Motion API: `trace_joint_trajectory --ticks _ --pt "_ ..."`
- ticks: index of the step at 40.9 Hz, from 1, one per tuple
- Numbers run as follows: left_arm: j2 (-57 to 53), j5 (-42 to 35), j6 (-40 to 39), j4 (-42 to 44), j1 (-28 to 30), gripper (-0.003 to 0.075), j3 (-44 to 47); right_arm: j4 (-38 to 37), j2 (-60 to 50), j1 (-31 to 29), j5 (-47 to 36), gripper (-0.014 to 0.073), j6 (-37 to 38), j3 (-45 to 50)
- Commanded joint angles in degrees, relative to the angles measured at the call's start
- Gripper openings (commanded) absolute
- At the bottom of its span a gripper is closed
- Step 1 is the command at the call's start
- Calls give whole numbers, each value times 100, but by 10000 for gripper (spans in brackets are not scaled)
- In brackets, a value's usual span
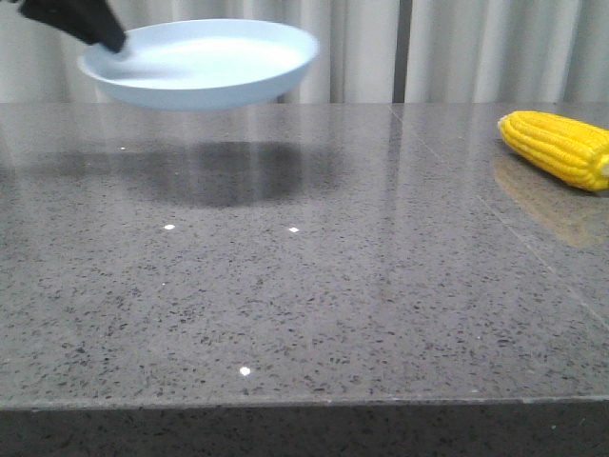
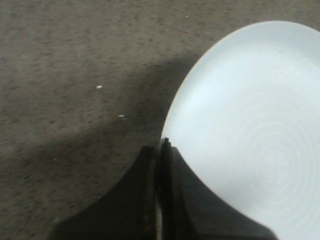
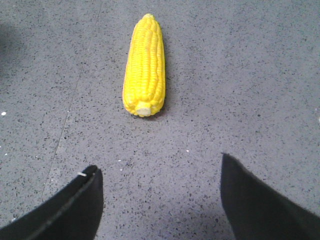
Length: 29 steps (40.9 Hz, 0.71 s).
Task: Place corn on plate with both arms
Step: 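Grip the plate rim with the left gripper and slide it toward the table center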
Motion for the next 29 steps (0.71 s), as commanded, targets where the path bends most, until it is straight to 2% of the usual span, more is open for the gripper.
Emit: trace_joint_trajectory --ticks 1,10,20,25,29 --pt "-136 -313 -29 -321 -400 -20 -197 -24 27 10 -380 521 -22 -188" --pt "349 -668 -678 -321 -918 -20 -197 -24 27 10 -380 521 -22 -188" --pt "666 -871 -920 -264 -1075 -16 -197 -24 27 10 -380 521 -22 -188" --pt "747 -790 -920 -74 -1075 71 -197 -24 27 10 -380 521 -22 -188" --pt "771 -714 -920 -26 -1075 204 -197 -24 27 10 -380 521 -22 -188"
